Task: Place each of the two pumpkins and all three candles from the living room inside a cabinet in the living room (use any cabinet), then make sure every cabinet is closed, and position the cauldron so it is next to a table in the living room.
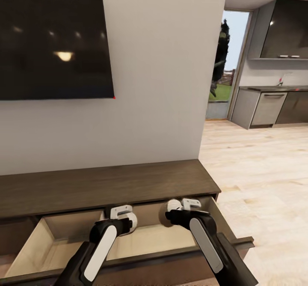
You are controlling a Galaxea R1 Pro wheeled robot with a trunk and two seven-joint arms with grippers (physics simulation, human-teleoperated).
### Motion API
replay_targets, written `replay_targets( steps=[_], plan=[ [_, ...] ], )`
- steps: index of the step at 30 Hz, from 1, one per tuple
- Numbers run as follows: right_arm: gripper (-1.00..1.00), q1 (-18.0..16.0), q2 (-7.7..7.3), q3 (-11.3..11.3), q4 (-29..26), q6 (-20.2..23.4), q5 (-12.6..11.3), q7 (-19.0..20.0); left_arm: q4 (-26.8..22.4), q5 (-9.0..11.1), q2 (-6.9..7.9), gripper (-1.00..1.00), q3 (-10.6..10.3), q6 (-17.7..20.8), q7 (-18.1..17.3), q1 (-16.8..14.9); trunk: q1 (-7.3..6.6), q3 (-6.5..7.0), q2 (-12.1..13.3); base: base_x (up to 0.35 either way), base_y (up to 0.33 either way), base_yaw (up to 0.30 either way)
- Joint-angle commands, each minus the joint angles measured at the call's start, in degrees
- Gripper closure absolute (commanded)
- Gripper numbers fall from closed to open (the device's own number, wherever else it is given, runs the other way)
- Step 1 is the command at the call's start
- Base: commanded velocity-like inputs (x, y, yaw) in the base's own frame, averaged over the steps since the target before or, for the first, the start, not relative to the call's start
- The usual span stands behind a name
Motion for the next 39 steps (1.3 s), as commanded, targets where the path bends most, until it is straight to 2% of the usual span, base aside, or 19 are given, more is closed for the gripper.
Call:
replay_targets(
  steps=[1, 5, 8, 11, 13, 18, 22, 26, 28, 30, 35, 37, 39],
  plan=[
    [1.00, -0.1, -0.01, 0.1, 0.2, -0.1, -0.8, -1.0, 0.4, 0.6, 0.02, 1.00, 0.0, -0.1, 0.6, -0.3, 0.21, -0.24, -0.4, 0.000, 0.000, 0.000],
    [1.00, -0.3, 0.06, 0.0, 1.7, -0.1, -0.9, -3.9, 3.2, 0.4, -0.03, 1.00, 1.3, -0.1, 0.6, -1.3, 1.09, -0.95, -2.1, 0.000, 0.000, 0.000],
    [1.00, -1.0, 0.13, 0.1, 3.3, 0.0, -0.9, -4.5, 4.3, 0.3, 0.04, 1.00, 1.7, -0.2, 0.6, -2.1, 1.75, -1.49, -3.3, 0.000, 0.000, 0.000],
    [1.00, -3.6, 0.17, 0.3, 6.2, 0.0, -0.9, -4.8, 6.7, 0.2, 0.10, 1.00, 1.8, -0.2, 0.7, -4.4, 2.41, -2.03, -4.5, 0.000, 0.000, 0.000],
    [1.00, -5.5, 0.17, 1.1, 7.9, 0.0, -0.9, -4.9, 8.5, 0.2, 0.09, 1.00, 1.9, -0.2, 0.7, -5.9, 2.85, -2.39, -5.3, 0.000, 0.000, 0.000],
    [1.00, -8.0, 0.66, 3.6, 10.3, -0.2, -0.9, -5.3, 13.4, 0.2, 0.03, 1.00, 1.9, -0.3, 0.6, -9.6, 3.95, -3.29, -7.3, 0.000, 0.000, 0.000],
    [1.00, -8.9, 1.65, 4.2, 14.1, -2.0, 0.4, -5.4, 17.3, 0.1, -0.19, 1.00, 1.8, -2.2, 0.4, -11.3, 4.82, -4.01, -8.9, 0.000, 0.000, 0.000],
    [1.00, -11.1, 2.74, 4.4, 20.3, -6.3, 1.5, -5.1, 18.4, 0.1, -0.47, 1.00, 1.8, -3.6, 0.4, -11.8, 5.70, -4.72, -10.5, 0.000, 0.000, 0.000],
    [1.00, -11.8, 3.14, 5.5, 22.4, -8.0, 1.6, -4.8, 18.5, 0.1, -0.51, 1.00, 1.7, -3.8, 0.4, -11.9, 6.14, -5.08, -11.3, 0.000, 0.000, 0.000],
    [1.00, -12.3, 3.29, 6.4, 23.1, -9.8, 1.7, -4.6, 18.6, 0.2, -0.58, 1.00, 1.7, -4.0, 0.2, -11.9, 6.58, -5.44, -12.1, 0.000, 0.000, 0.000],
    [1.00, -13.9, 3.61, 6.8, 23.6, -10.8, 1.6, -4.4, 18.6, 0.3, -0.91, 1.00, 1.6, -5.7, 0.0, -11.9, 7.68, -6.34, -14.1, 0.000, 0.000, 0.000],
    [1.00, -14.0, 4.59, 6.9, 23.7, -11.9, 1.6, -4.4, 18.6, 0.3, -1.01, 1.00, 1.5, -6.2, 0.0, -11.9, 8.12, -6.70, -14.9, 0.000, 0.000, 0.000],
    [1.00, -14.1, 5.65, 8.1, 23.9, -13.1, 1.6, -4.4, 18.6, 0.3, -1.16, 1.00, 1.4, -6.4, 0.0, -11.9, 8.56, -7.06, -15.7, 0.000, 0.000, 0.000]
  ],
)
